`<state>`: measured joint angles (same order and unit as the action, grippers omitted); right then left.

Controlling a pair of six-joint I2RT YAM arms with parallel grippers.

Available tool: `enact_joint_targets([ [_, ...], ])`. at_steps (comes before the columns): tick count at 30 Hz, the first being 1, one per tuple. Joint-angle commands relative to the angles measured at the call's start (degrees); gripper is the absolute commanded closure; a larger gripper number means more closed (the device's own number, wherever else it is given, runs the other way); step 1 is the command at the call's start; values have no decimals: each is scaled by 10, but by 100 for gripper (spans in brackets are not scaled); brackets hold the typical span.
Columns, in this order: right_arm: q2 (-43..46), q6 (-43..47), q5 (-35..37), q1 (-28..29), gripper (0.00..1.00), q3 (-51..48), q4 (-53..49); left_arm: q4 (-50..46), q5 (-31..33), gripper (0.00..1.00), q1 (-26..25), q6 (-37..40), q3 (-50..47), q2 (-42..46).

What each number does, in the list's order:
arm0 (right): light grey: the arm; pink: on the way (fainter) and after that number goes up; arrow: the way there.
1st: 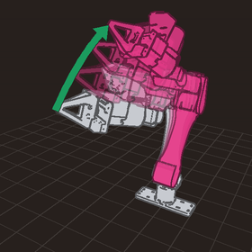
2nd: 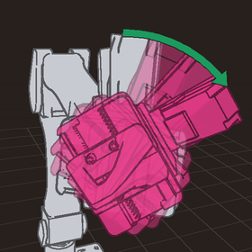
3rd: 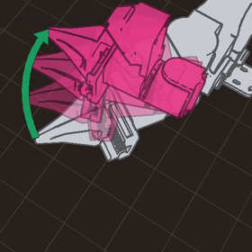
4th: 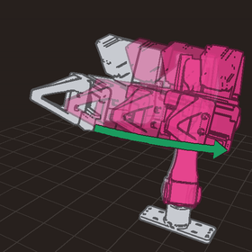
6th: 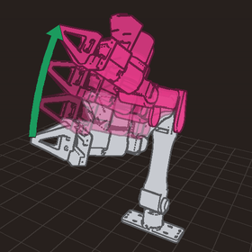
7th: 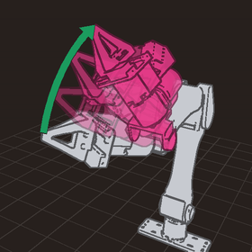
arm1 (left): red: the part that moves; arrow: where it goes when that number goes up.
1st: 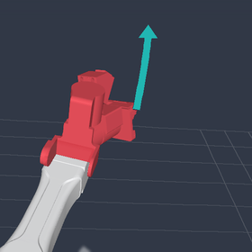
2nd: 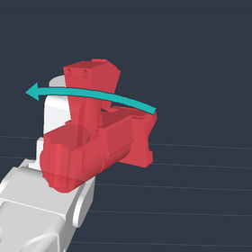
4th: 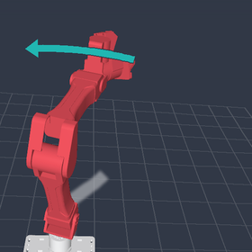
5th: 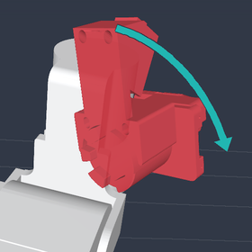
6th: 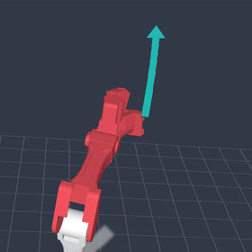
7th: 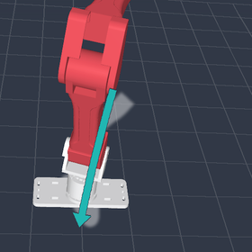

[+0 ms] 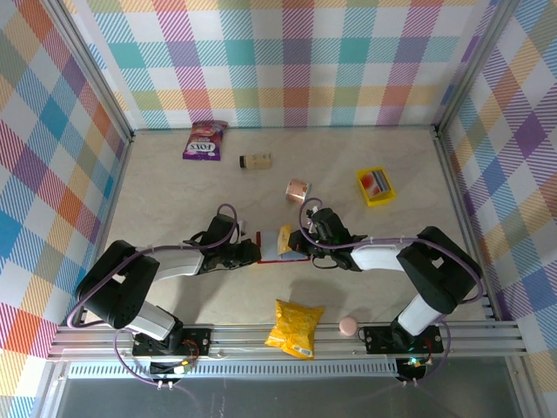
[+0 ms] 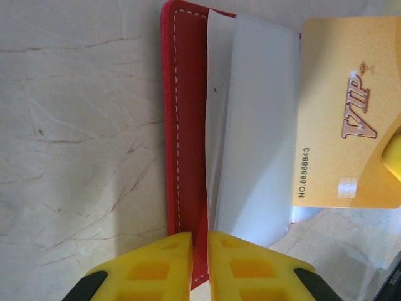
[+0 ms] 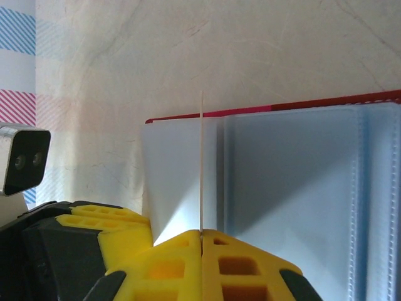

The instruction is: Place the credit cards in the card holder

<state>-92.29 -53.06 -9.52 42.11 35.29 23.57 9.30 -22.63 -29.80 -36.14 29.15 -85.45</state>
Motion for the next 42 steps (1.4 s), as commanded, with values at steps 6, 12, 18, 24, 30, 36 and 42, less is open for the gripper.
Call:
enact_joint_targets([
  [6,-19,-24,4,4,100,-17,24,-7,0,85,4,9,5,-8],
  [12,-13,-19,7,4,100,-11,2,-7,-1,86,5,9,6,-12],
  [18,4,-25,26,5,100,-16,-23,-8,2,85,4,11,6,-9],
  [24,3,-20,18,9,100,-10,-44,-8,2,86,4,11,6,-11],
  [30,-13,-20,8,17,100,-2,-45,-9,4,86,4,12,6,-9],
  [36,-13,-17,18,20,100,9,-79,-9,3,86,4,12,6,-11],
  [42,-15,-5,23,21,100,21,-115,-9,4,86,4,12,7,-14],
])
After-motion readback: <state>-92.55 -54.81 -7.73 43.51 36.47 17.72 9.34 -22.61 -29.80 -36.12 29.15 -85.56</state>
